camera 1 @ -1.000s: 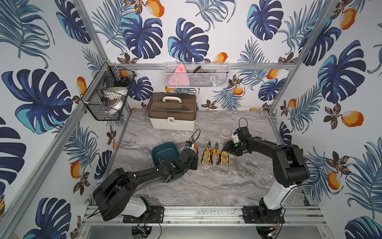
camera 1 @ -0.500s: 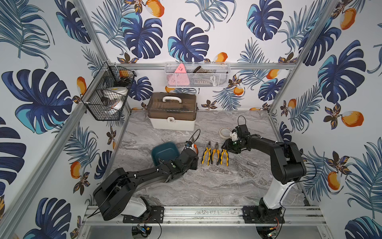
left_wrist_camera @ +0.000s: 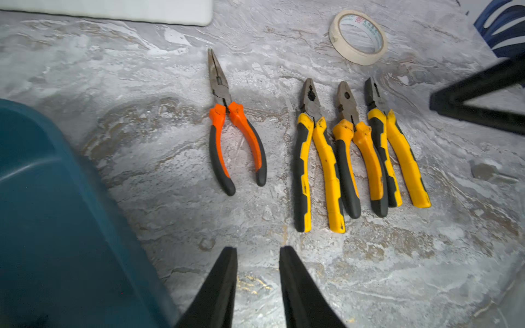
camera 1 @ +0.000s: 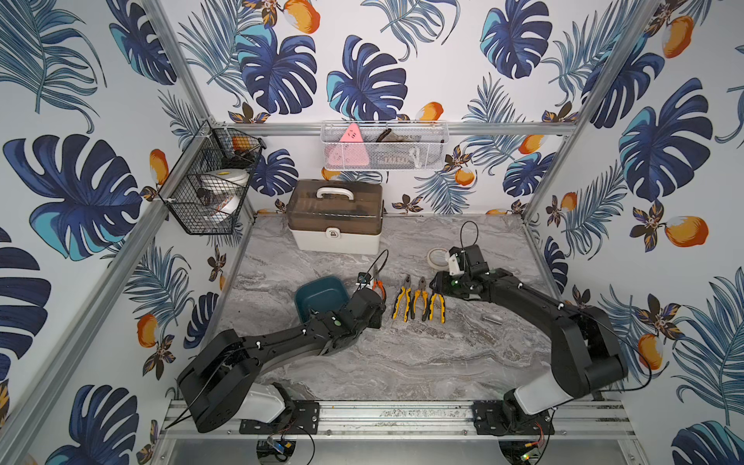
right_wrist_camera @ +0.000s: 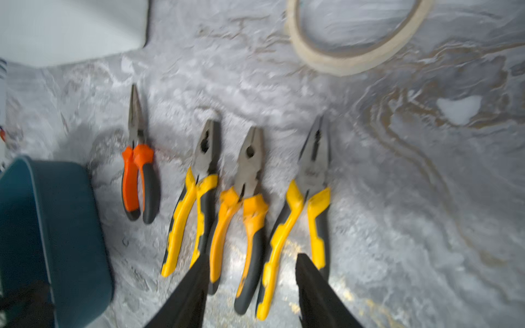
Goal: Take the pliers out of the storage box
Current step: Place the pliers at the center of the board, then pick up the pliers from the storage box.
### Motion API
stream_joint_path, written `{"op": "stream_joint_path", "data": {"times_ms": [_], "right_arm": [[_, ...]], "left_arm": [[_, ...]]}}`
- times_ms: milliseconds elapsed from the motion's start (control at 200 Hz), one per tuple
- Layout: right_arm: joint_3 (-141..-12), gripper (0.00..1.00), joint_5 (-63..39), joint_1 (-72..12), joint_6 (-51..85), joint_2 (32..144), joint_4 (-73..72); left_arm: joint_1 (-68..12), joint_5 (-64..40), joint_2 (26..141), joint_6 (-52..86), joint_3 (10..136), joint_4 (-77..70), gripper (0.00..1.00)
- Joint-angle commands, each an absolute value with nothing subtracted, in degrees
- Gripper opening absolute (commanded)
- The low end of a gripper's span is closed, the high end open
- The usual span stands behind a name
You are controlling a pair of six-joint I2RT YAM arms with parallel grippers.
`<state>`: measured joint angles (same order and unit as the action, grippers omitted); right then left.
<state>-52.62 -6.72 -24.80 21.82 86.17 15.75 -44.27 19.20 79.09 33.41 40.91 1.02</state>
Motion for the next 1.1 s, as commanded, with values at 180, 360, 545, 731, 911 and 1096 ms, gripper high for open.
{"op": "stream_joint_path", "data": {"times_ms": [180,360,545,731,911,1096], "right_arm": [[-35.6,0.55,14.8,-37.88,20.24,75.57,-3.75],[-35.0,0.56,11.52,-38.14,21.49,74.7,-6.08],[-36.64,0.56,10.23,-38.14,22.06,76.73,-4.84],[-35.17,0.56,10.82,-38.15,22.24,73.76,-4.78],[-34.94,0.56,10.39,-38.14,22.39,73.3,-4.84],[-35.23,0.56,10.05,-38.14,22.33,74.35,-4.84]], "left_arm": [[-43.8,33.79,75.68,43.07,47.56,22.83,0.4],[-39.67,31.82,74.09,48.8,47.12,30.07,0.41],[-35.42,28.32,74.89,52.39,47.02,34.4,0.38],[-30.09,21.36,72.32,54.63,40.28,29.01,0.36],[-28.6,15.98,74.95,53.94,38.63,25.2,0.33],[-28.59,15.56,78.45,54.01,37.54,21.91,0.31]]}}
